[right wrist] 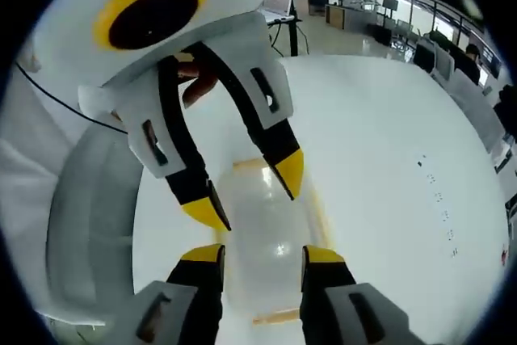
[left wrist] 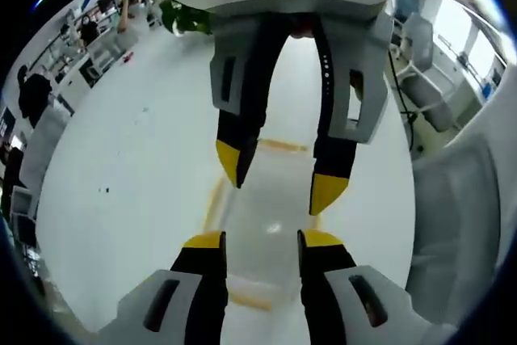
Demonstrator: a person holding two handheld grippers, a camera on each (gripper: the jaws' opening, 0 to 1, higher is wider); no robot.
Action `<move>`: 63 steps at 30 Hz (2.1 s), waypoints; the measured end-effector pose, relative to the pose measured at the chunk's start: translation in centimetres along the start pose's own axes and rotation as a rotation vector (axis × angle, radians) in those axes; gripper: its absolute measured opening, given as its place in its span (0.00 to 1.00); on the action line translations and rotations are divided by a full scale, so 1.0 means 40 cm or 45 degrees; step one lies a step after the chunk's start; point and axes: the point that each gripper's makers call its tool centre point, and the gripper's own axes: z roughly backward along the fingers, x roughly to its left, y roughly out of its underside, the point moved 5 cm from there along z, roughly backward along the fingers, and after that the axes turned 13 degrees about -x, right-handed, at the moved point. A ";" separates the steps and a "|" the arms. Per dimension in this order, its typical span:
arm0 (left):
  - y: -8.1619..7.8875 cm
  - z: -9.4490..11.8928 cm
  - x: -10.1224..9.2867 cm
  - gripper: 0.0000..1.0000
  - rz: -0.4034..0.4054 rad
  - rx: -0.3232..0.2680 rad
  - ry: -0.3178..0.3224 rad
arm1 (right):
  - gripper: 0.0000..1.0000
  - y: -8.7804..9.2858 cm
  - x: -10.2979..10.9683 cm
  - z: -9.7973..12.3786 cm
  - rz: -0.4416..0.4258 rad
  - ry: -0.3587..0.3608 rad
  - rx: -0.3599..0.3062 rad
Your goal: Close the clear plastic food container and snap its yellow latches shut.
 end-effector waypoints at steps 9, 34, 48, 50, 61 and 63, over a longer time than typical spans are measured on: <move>0.011 -0.007 -0.002 0.32 -0.016 0.017 0.018 | 0.35 0.003 -0.009 -0.006 0.011 0.002 -0.006; 0.023 -0.015 -0.050 0.32 -0.054 0.034 0.037 | 0.35 -0.021 -0.060 -0.019 0.052 0.011 -0.004; 0.040 -0.018 -0.096 0.37 -0.202 0.080 0.061 | 0.38 -0.026 -0.081 -0.023 0.107 -0.031 0.049; 0.045 -0.020 -0.107 0.38 -0.260 0.100 0.064 | 0.38 -0.025 -0.082 -0.025 0.118 -0.033 0.057; 0.058 -0.034 -0.111 0.39 -0.464 0.170 -0.032 | 0.38 -0.024 -0.090 -0.049 0.142 -0.055 0.100; 0.055 -0.033 -0.108 0.38 -0.471 0.159 -0.063 | 0.37 -0.021 -0.092 -0.053 0.135 -0.057 0.108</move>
